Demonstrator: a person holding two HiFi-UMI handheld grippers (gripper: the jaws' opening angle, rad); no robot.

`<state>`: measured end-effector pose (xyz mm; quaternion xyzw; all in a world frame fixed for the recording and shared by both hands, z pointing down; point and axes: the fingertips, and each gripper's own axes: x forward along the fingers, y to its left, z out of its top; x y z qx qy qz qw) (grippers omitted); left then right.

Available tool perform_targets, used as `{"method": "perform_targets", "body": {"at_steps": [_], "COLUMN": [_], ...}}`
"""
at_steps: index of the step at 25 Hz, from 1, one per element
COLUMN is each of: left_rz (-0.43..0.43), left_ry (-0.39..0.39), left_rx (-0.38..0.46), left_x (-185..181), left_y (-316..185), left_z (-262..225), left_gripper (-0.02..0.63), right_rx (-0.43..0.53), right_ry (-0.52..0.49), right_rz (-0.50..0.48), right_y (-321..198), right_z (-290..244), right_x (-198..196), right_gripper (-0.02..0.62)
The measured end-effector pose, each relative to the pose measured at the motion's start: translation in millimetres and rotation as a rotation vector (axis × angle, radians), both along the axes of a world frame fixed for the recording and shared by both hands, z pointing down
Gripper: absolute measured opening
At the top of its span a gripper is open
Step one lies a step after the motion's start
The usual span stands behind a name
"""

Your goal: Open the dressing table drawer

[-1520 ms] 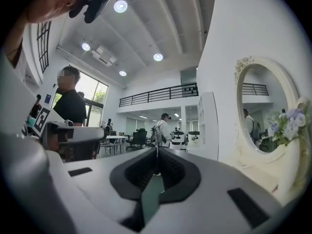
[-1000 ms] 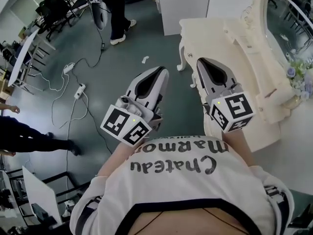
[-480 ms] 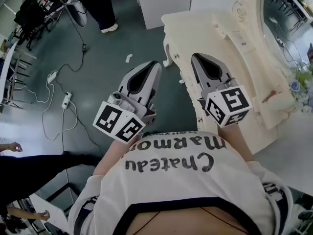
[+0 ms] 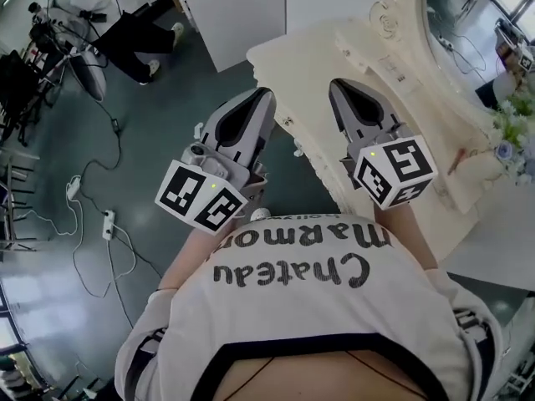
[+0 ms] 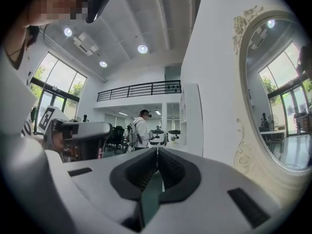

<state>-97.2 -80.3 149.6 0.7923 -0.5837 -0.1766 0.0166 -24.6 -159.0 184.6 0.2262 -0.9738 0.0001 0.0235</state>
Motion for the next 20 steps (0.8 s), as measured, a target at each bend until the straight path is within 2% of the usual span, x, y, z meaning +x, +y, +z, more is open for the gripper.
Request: {"method": "perform_targets", "body": {"at_steps": [4, 12, 16, 20], "left_rz": [0.086, 0.187, 0.233, 0.266], "left_ry": [-0.023, -0.058, -0.037, -0.009], "left_rx": [0.002, -0.001, -0.043, -0.082], "left_x": [-38, -95, -114, -117], "left_y": [-5, -17, -22, -39], "left_z": [32, 45, 61, 80], "left_gripper": [0.021, 0.021, 0.021, 0.021], "right_rx": [0.017, 0.019, -0.008, -0.053], "right_ry": [-0.031, -0.062, -0.029, 0.009], "right_rz": [0.076, 0.182, 0.236, 0.304], "right_y": [2, -4, -6, -34], "right_z": [32, 47, 65, 93], "right_x": [-34, -83, -95, -86], "right_gripper": [0.028, 0.028, 0.028, 0.028]}}
